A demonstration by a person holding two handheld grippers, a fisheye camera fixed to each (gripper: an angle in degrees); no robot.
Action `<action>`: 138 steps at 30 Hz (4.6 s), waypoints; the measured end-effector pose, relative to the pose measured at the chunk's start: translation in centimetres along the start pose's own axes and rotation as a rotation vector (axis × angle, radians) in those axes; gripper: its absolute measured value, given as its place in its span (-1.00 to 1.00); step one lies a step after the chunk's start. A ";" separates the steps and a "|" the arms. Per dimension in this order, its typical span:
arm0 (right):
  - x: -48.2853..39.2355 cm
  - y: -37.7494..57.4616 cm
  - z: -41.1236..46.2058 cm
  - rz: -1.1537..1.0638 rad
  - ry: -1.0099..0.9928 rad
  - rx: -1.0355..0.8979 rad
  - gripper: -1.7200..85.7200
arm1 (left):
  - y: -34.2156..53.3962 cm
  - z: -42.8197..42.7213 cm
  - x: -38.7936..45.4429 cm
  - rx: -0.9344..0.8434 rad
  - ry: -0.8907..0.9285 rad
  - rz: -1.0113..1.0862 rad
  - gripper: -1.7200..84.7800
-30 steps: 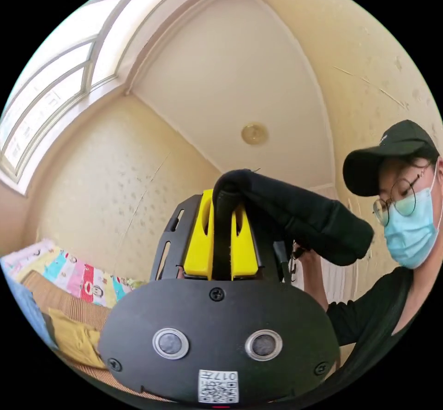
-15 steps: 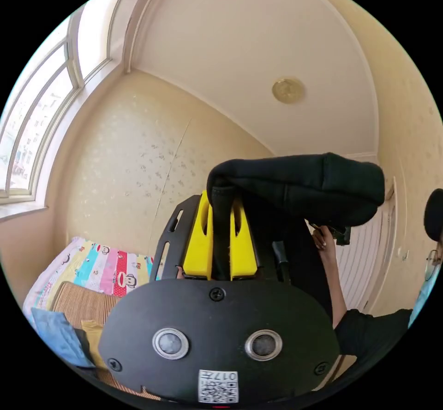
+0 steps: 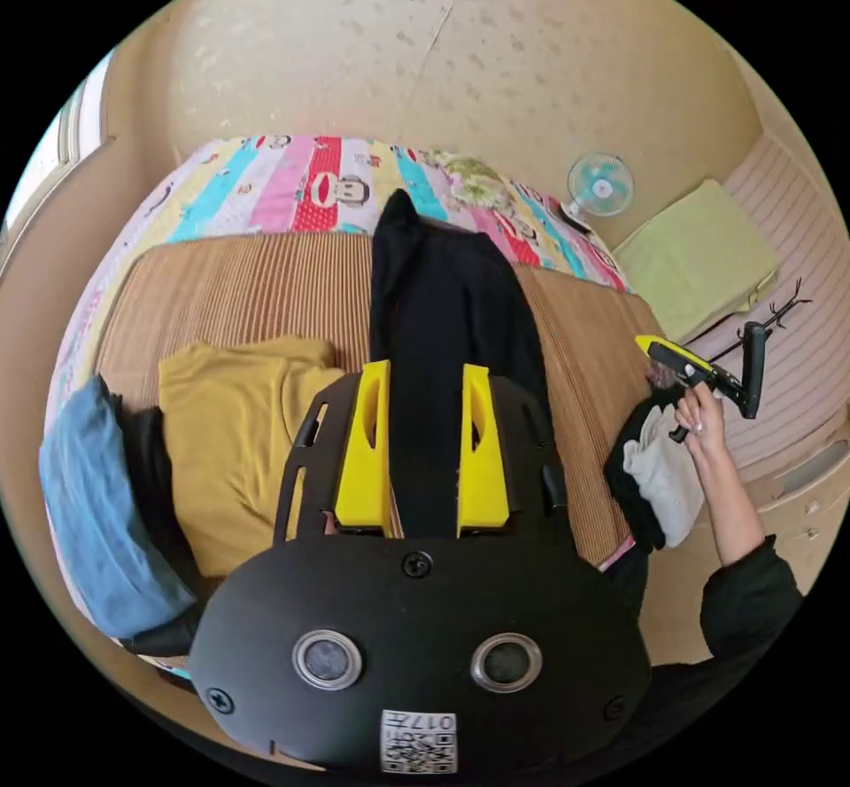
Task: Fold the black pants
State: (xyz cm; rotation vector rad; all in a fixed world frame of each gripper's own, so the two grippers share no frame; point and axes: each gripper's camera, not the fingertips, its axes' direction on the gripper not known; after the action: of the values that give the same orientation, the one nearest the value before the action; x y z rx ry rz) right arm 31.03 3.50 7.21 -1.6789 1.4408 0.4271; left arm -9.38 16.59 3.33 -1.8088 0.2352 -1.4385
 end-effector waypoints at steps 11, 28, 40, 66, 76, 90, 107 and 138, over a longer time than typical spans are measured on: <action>-4.1 27.2 1.5 0.143 -0.120 -0.200 -0.66 | 27.4 3.0 6.9 -0.082 -0.132 -0.032 -0.71; 2.6 36.3 -9.7 0.192 -0.576 -0.057 -0.90 | 20.7 -3.7 15.3 -0.139 0.400 0.158 -0.64; 1.4 29.6 -11.0 -0.125 -0.864 -0.141 -0.91 | 16.0 -0.3 13.6 -0.340 0.390 0.169 -0.88; 14.7 -14.4 16.1 0.533 -0.765 0.230 -0.88 | 14.3 -8.3 -16.0 -0.032 1.040 -0.280 -0.91; -7.4 -19.4 22.8 0.317 -0.985 0.009 -0.83 | 21.2 -10.1 -24.6 -0.022 0.806 -0.634 -0.86; -12.7 14.4 6.6 -0.097 -0.608 -0.275 -0.67 | 13.7 -9.3 -21.8 -0.060 0.518 -0.331 -0.80; -2.5 29.9 -3.7 -0.019 -0.544 -0.315 -0.73 | 20.4 -6.1 -9.7 -0.099 0.611 -0.245 -0.72; 1.1 22.2 -25.3 -0.515 -1.123 0.422 -0.94 | 25.5 -31.0 5.8 0.636 0.785 0.520 -0.85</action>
State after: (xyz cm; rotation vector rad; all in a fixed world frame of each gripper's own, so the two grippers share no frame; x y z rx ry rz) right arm 4.12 -15.99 12.44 -1.0642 0.2274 0.5780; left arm -26.73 -18.18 -8.42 -0.5623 0.5235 -1.5289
